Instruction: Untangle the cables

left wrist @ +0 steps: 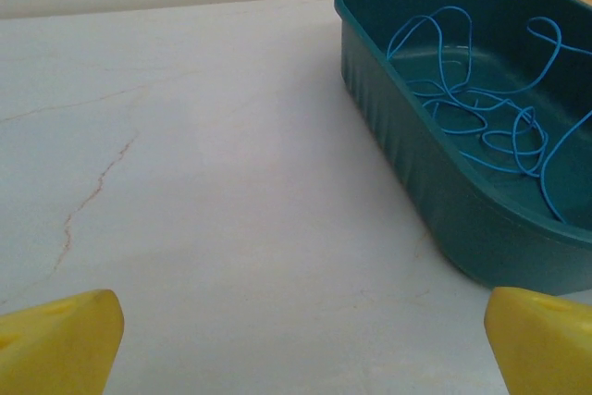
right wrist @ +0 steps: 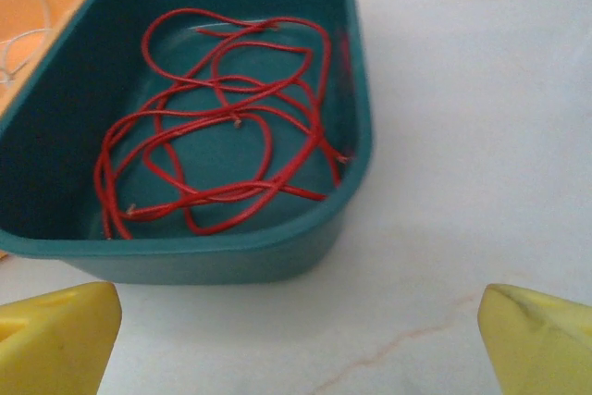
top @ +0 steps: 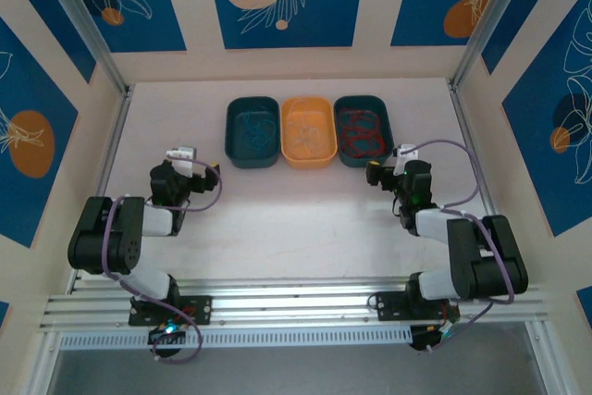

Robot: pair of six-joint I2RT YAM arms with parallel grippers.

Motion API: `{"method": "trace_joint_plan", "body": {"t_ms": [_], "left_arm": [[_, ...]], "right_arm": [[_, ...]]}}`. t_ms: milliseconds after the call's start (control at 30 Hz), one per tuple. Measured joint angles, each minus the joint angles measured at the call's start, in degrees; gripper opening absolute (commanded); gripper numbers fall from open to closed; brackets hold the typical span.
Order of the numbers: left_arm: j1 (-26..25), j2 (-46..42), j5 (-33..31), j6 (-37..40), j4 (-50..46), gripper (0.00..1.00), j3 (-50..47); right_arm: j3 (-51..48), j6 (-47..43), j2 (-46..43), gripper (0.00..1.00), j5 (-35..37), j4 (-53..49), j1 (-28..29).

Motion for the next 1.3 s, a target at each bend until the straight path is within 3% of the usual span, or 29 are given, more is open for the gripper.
{"method": "trace_joint_plan", "body": {"t_ms": [167, 400, 1300], "left_arm": [[0.00, -0.02, -0.11, 0.02, -0.09, 1.00, 0.00], [0.00, -0.02, -0.11, 0.02, -0.31, 1.00, 0.00], [0.00, 0.00, -0.13, 0.02, -0.81, 1.00, 0.00]], "right_arm": [[-0.13, -1.46, 6.49, 0.99, -3.96, 7.80, -1.05], [2.27, -0.15, 7.28, 0.99, -7.50, 6.88, -4.61], [2.51, 0.07, 7.28, 0.99, -7.54, 6.43, -4.35]]}}
